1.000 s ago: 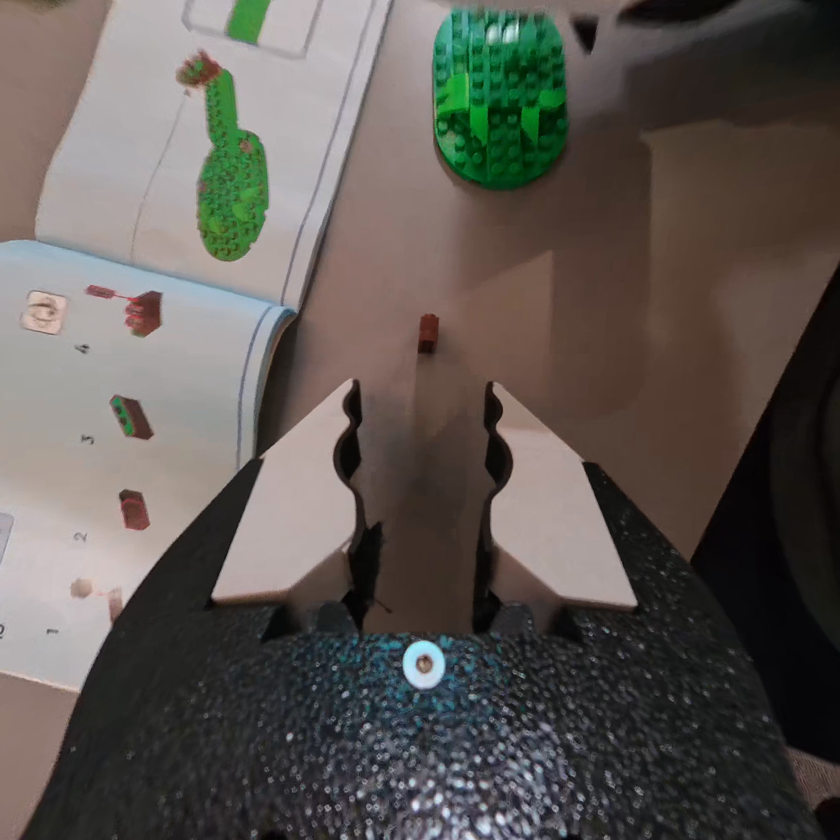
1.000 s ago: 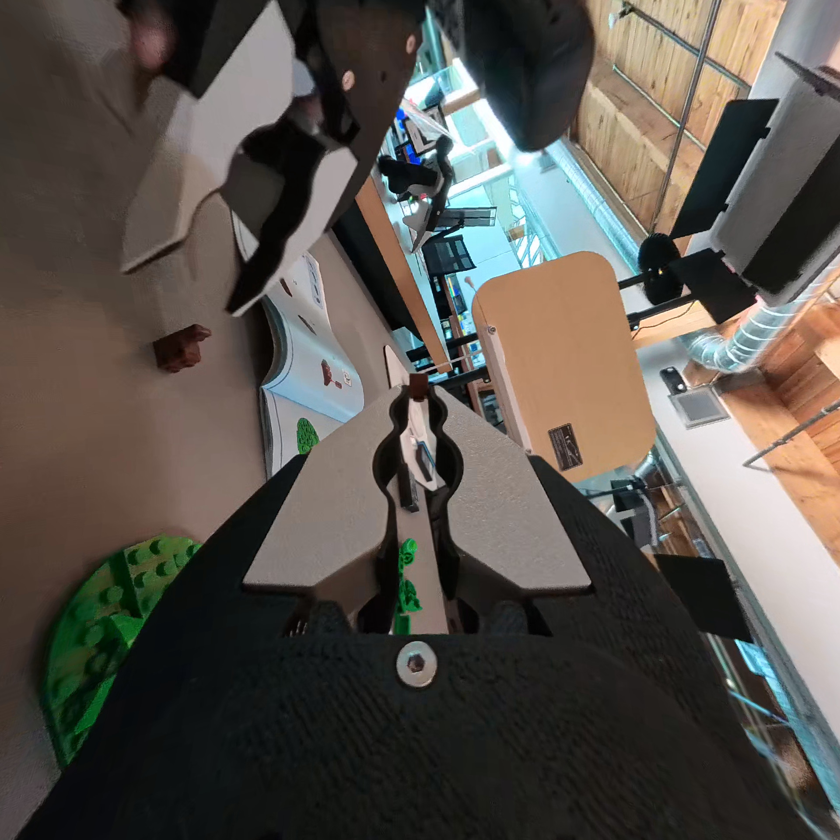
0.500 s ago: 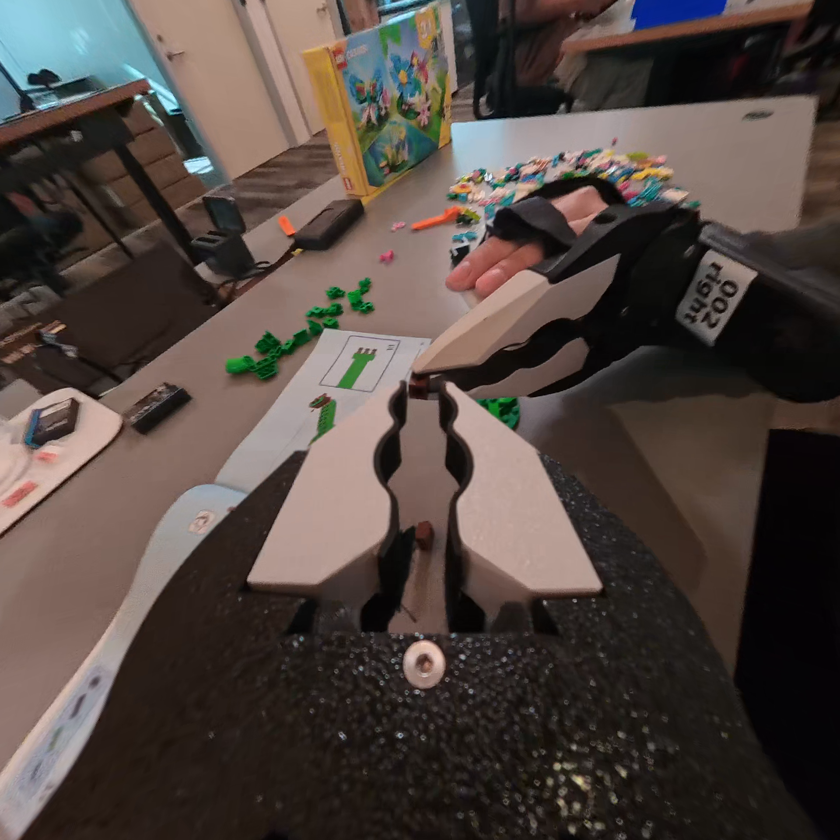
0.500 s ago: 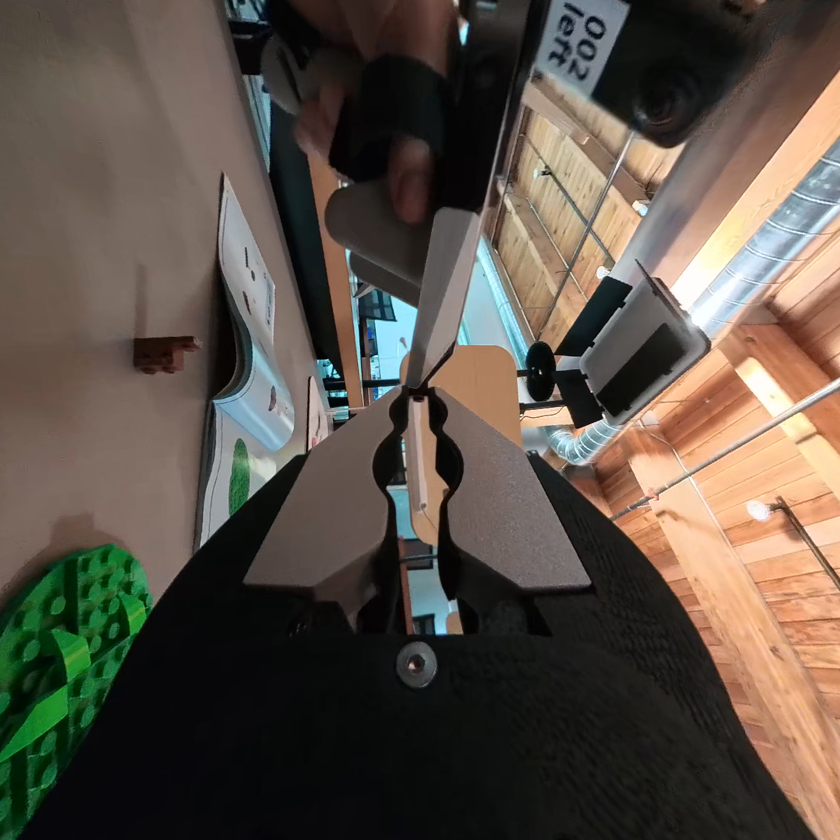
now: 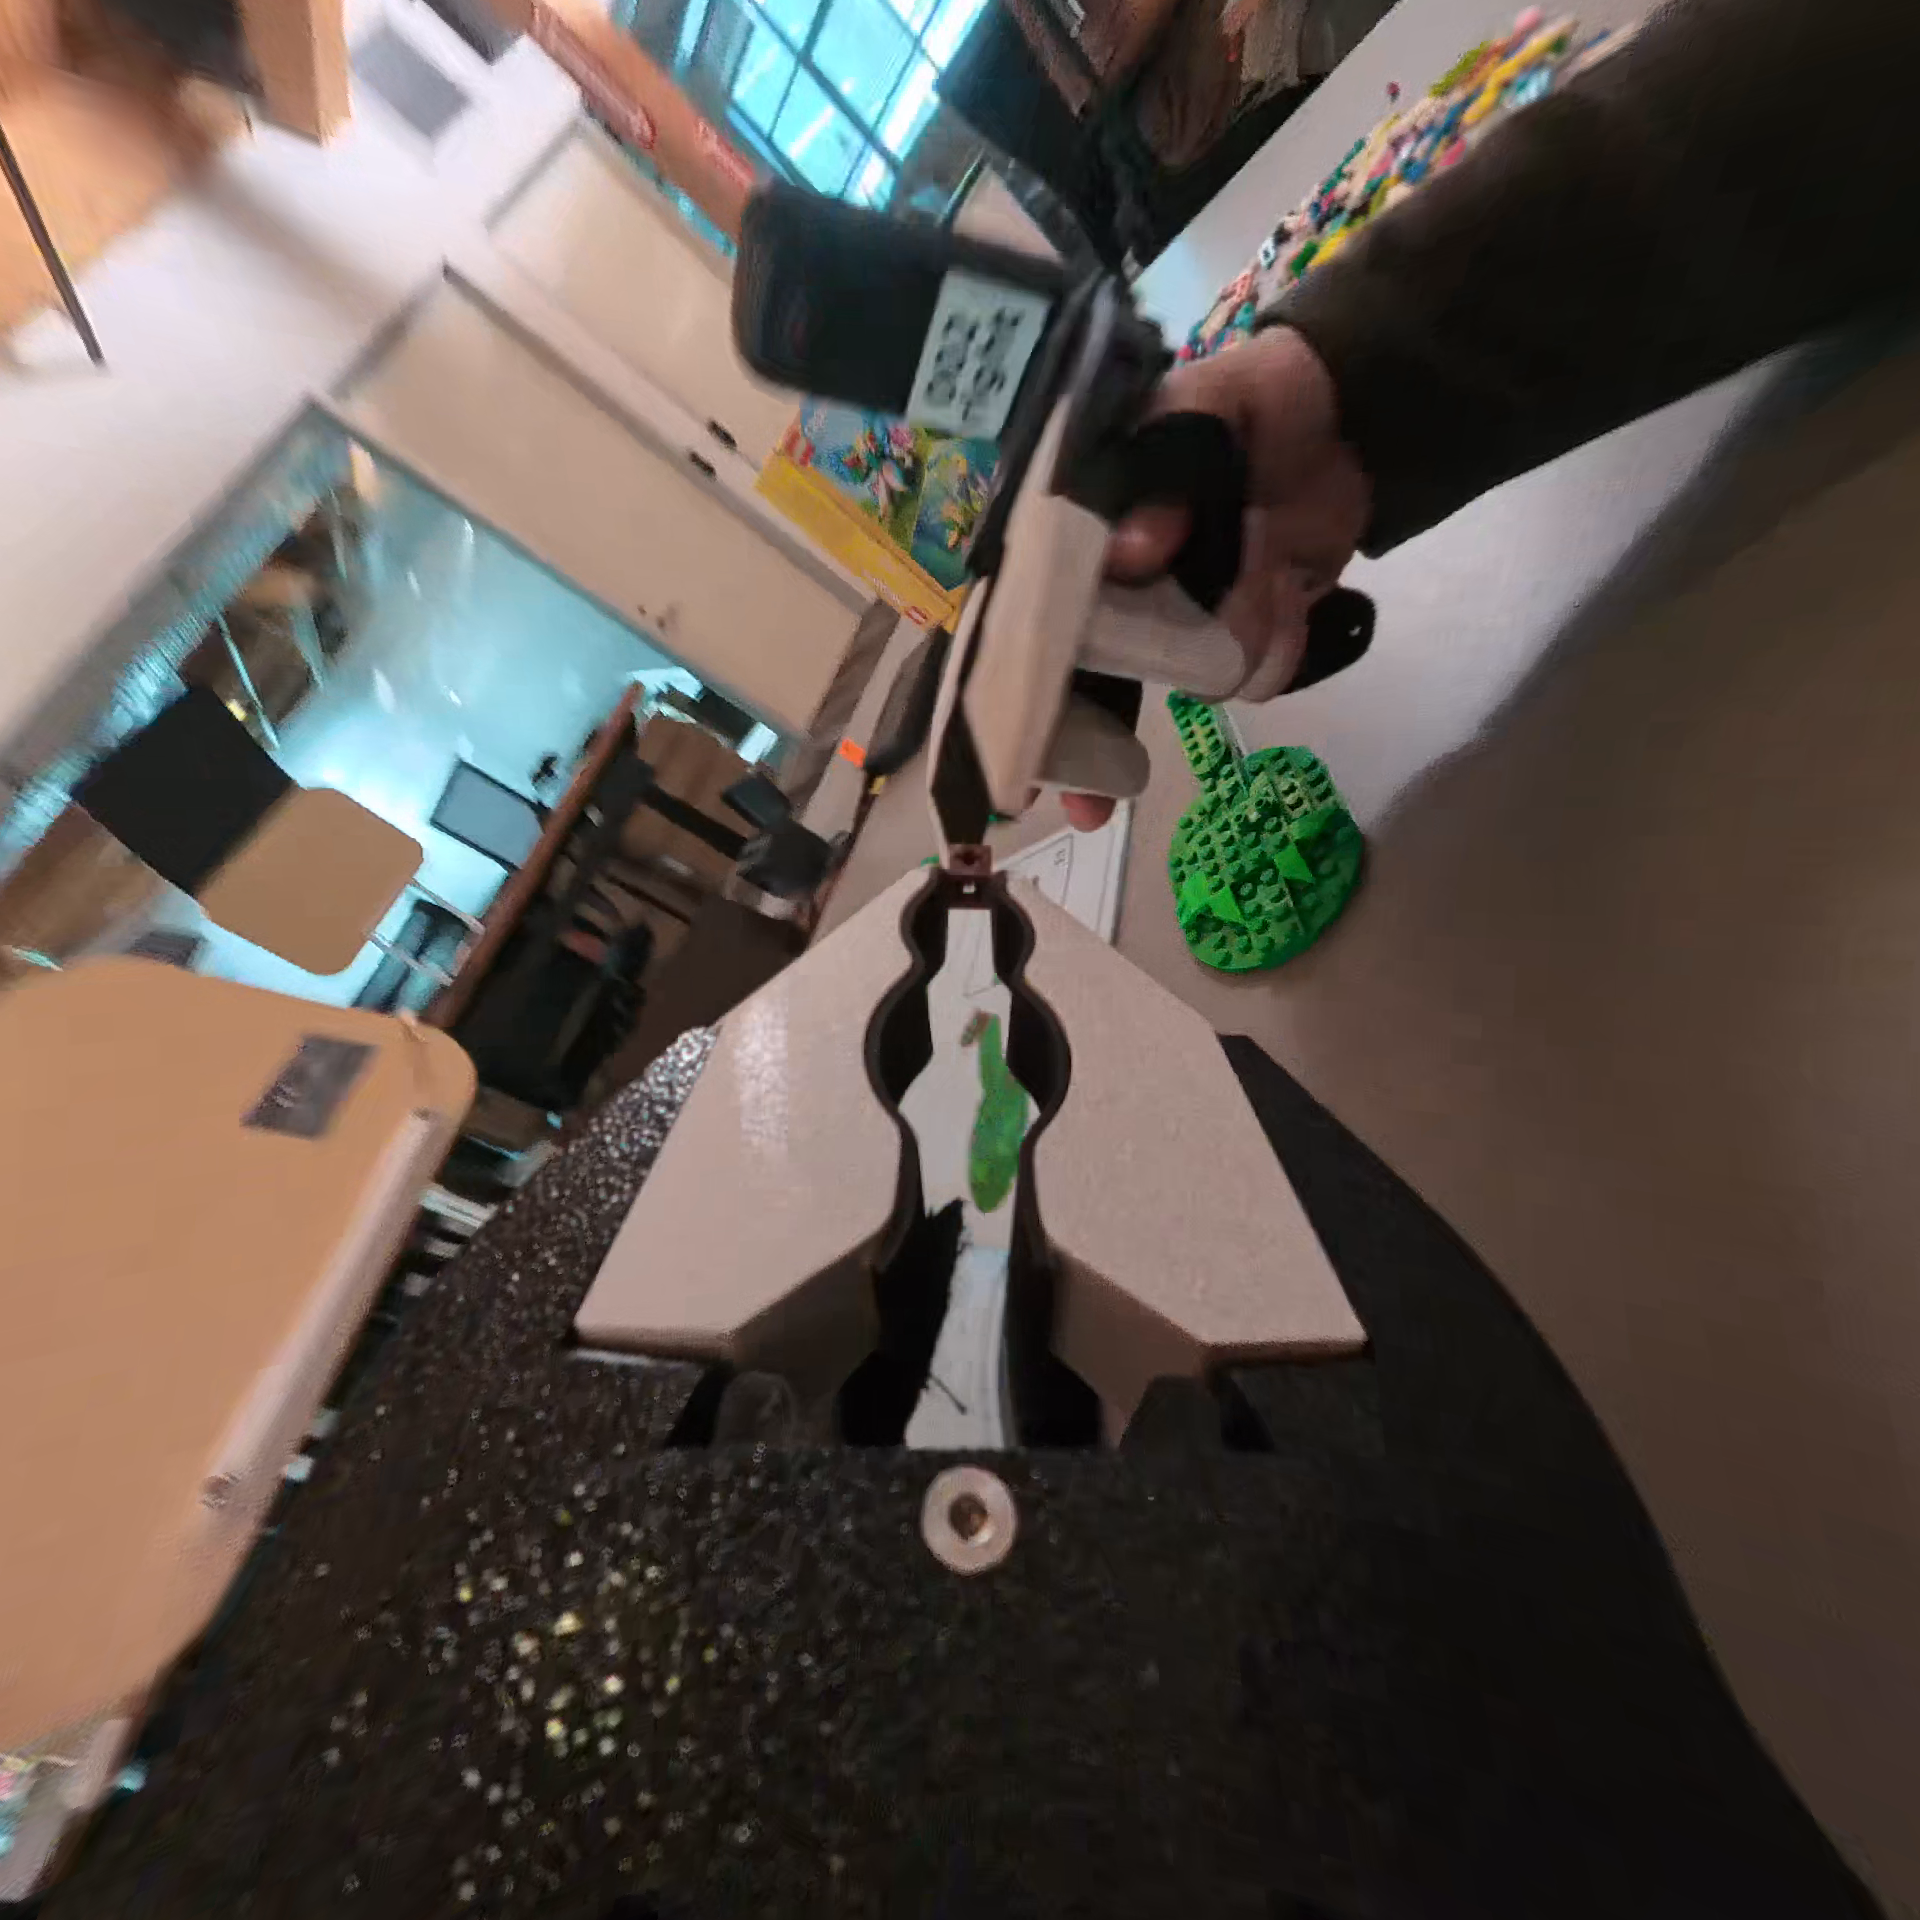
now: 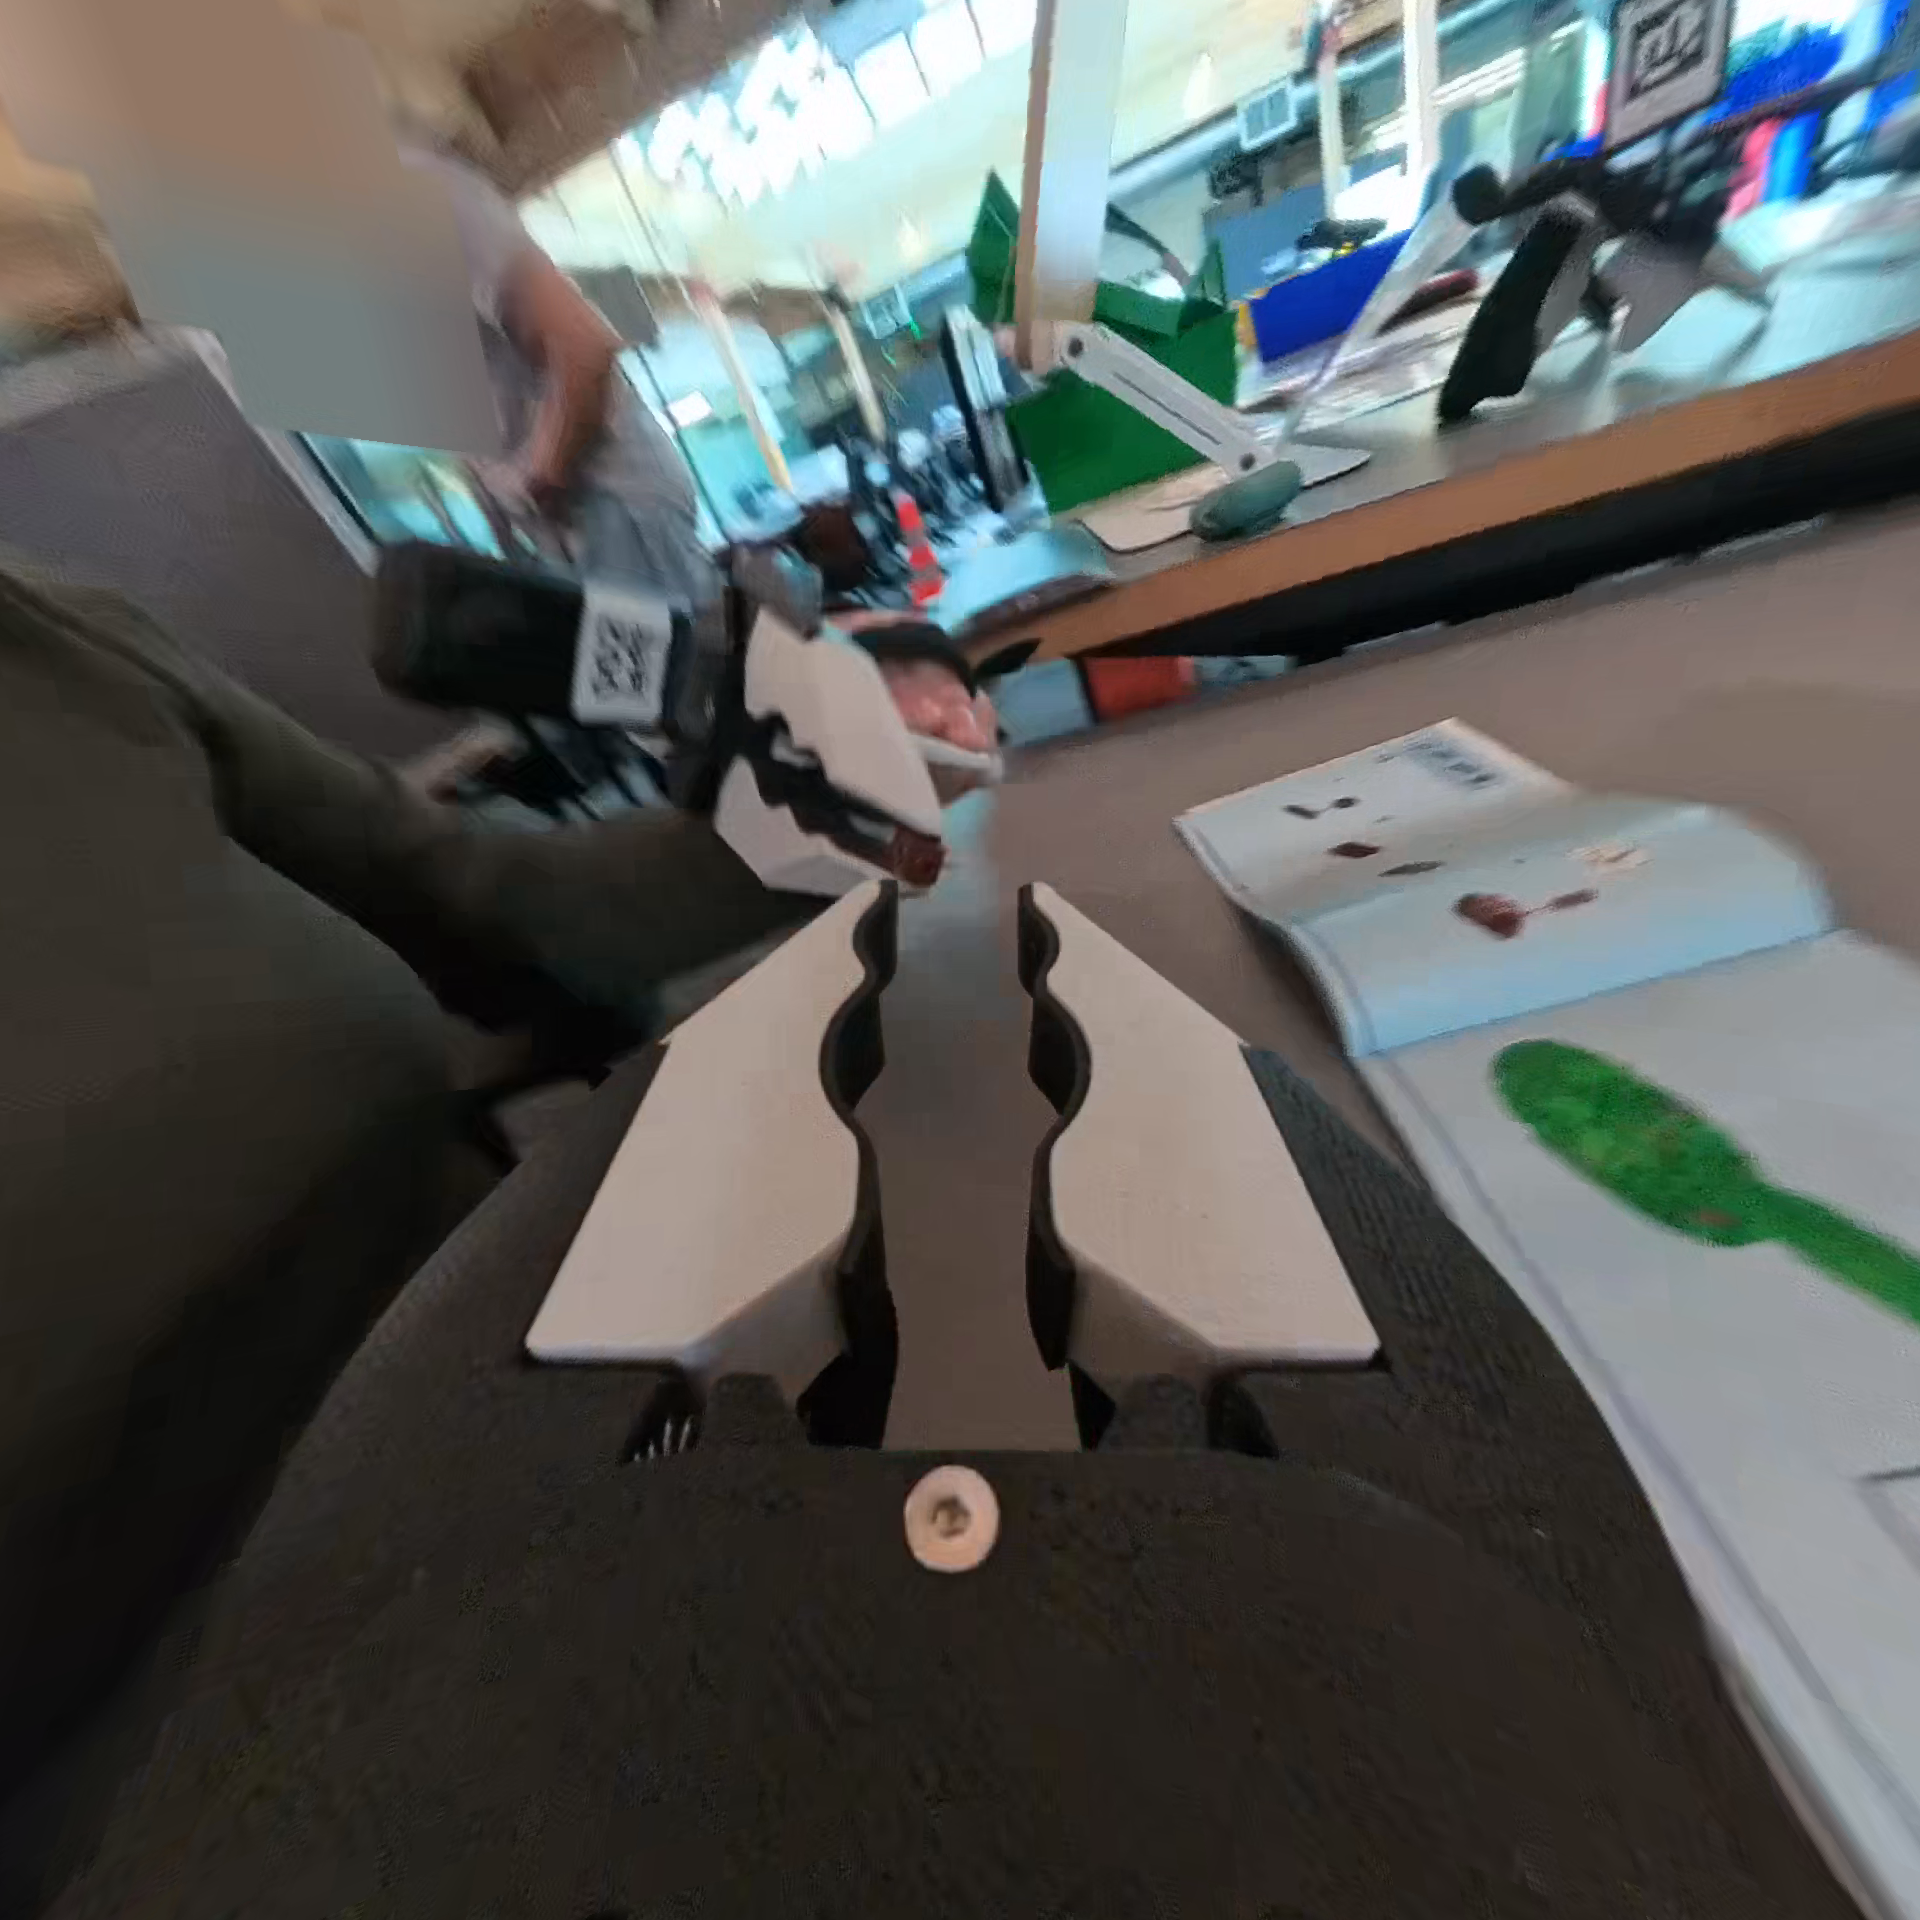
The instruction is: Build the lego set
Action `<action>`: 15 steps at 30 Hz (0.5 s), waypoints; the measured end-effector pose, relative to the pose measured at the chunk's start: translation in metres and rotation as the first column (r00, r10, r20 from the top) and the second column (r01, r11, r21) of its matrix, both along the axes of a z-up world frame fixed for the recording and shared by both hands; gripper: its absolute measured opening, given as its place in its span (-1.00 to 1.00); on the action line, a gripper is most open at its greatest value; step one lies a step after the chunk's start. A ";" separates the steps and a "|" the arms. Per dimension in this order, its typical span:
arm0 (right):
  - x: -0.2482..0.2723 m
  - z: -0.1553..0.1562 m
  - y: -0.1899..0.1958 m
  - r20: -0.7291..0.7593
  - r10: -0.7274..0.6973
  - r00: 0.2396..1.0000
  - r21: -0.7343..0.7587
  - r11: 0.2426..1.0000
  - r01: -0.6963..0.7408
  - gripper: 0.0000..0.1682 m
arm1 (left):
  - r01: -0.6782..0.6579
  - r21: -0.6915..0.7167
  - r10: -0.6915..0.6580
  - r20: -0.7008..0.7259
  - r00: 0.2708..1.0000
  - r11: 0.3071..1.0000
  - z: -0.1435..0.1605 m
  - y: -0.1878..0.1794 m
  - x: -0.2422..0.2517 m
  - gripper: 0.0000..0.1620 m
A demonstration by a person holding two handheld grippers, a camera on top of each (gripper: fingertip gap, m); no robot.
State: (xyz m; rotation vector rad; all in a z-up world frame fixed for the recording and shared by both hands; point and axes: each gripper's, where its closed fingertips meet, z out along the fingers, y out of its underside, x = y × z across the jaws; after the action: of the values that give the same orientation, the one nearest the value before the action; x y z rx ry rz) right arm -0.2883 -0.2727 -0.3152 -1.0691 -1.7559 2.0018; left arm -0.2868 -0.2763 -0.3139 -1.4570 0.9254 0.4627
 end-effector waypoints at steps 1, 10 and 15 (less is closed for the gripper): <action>0.002 0.002 0.002 0.031 0.028 0.999 -0.074 0.997 -0.026 -0.76 | 0.008 0.019 -0.007 -0.048 0.999 1.000 0.000 -0.001 0.003 -0.93; 0.014 -0.003 -0.015 0.076 0.177 0.981 -0.129 0.978 -0.166 -0.90 | 0.061 0.083 -0.046 -0.179 0.983 0.995 0.002 -0.006 0.017 -0.93; 0.017 0.001 -0.014 0.055 0.189 0.980 -0.148 0.973 -0.179 -0.88 | 0.089 0.053 -0.077 -0.197 0.977 0.995 -0.005 -0.007 0.020 -0.93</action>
State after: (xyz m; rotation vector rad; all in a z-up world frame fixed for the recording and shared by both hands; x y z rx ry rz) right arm -0.2714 -0.2866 -0.3143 -1.0639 -1.8308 2.2566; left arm -0.2663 -0.2837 -0.3185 -1.3284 1.1134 0.5741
